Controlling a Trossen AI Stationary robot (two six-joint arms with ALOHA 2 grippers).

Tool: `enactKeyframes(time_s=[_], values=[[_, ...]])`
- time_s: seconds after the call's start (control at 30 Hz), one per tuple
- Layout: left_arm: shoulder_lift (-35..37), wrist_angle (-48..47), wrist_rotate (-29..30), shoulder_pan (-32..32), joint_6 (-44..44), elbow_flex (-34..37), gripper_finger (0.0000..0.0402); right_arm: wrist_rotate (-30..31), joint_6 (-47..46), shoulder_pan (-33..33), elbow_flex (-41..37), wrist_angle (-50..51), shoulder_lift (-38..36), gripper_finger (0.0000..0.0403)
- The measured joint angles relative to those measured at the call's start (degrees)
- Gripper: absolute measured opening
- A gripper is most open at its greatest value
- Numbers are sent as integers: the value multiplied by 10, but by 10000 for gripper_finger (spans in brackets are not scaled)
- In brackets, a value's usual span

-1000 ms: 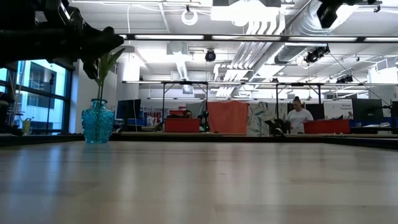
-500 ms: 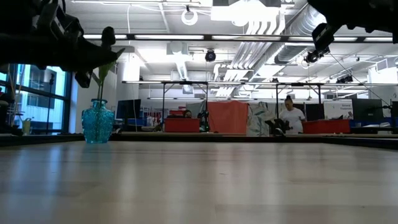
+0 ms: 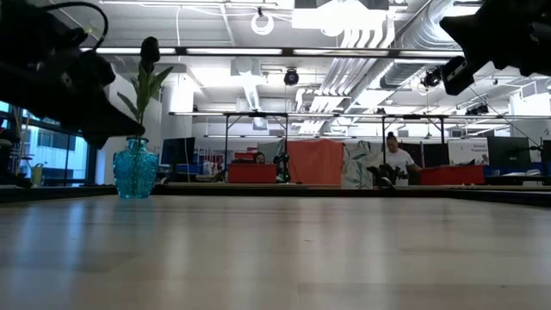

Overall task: Sort flowers into vase by color
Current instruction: Return to Home Position

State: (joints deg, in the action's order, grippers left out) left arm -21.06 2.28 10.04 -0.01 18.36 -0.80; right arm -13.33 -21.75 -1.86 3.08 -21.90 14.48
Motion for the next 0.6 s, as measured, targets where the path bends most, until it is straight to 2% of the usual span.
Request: enactKeyframes(time_s=[0.1, 0.3, 0.6], values=[[11, 0, -6, 0, -8, 1, 1, 1, 12, 5, -25, -20, 0, 0], [42, -3, -7, 0, -9, 1, 1, 2, 29, 16, -25, -12, 0, 0], [90, -3, -7, 0, -10, 1, 1, 1, 23, 16, -25, 70, 1, 0]])
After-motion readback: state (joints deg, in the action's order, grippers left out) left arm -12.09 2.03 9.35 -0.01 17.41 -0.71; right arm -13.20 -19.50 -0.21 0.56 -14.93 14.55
